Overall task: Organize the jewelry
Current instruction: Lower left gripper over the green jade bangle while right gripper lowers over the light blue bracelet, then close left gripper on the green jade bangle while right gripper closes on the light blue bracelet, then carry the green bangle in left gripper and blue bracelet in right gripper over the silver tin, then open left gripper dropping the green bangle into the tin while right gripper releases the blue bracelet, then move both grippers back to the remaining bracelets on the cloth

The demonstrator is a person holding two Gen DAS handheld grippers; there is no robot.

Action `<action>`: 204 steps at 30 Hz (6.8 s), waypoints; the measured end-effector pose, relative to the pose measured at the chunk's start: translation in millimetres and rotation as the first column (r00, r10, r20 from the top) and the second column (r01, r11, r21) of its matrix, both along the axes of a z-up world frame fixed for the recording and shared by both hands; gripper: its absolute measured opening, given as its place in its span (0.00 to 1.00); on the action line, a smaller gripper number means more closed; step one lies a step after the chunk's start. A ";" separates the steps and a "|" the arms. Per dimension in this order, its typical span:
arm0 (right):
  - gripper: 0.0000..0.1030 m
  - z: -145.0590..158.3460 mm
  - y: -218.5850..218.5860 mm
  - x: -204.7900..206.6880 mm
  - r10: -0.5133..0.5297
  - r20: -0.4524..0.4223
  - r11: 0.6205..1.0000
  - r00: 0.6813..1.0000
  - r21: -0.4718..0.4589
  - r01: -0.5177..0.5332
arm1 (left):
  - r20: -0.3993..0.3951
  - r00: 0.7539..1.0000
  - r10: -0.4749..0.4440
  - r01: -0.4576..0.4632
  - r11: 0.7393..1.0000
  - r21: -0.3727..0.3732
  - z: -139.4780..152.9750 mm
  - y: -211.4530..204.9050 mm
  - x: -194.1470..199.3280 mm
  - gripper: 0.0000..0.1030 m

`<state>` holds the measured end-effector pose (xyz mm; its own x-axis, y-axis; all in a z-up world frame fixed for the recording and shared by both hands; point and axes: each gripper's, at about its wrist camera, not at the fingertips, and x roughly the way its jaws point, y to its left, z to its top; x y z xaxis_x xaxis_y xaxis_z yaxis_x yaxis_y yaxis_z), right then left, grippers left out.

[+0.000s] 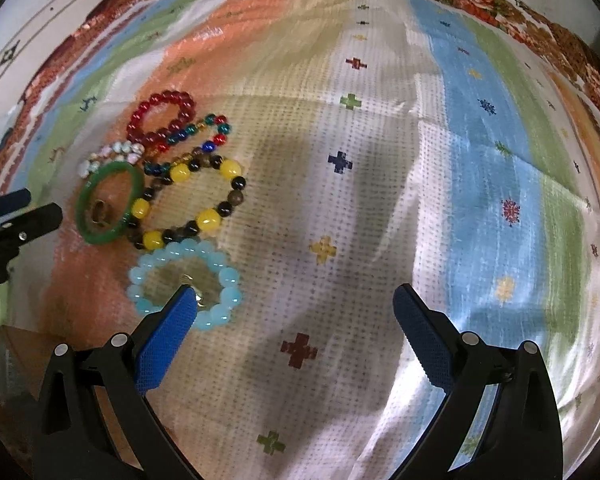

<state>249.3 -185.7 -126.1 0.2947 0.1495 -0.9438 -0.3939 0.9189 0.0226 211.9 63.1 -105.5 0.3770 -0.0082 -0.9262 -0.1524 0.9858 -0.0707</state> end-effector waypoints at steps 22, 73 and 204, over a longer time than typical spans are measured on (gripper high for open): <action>0.96 -18.3 13.9 14.4 0.019 0.000 0.998 1.000 -0.052 -0.019 | -0.065 0.996 0.067 -0.066 0.998 0.018 -23.7 11.7 22.1 0.95; 0.12 41.0 26.7 -23.3 0.118 0.113 0.987 0.987 0.093 -0.129 | 0.043 0.999 -0.012 0.013 0.999 -0.040 21.9 0.1 -4.9 0.07; 0.54 75.1 10.0 -50.8 0.029 0.171 0.980 0.985 0.187 -0.061 | 0.110 0.992 0.060 -0.059 0.998 -0.009 49.3 13.5 -49.2 0.54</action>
<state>198.5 -175.7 -51.1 0.4340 0.3392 -0.8346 -0.4481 0.8850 0.1266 162.7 76.6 -56.2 0.4769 0.0122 -0.8789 -0.2017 0.9747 -0.0959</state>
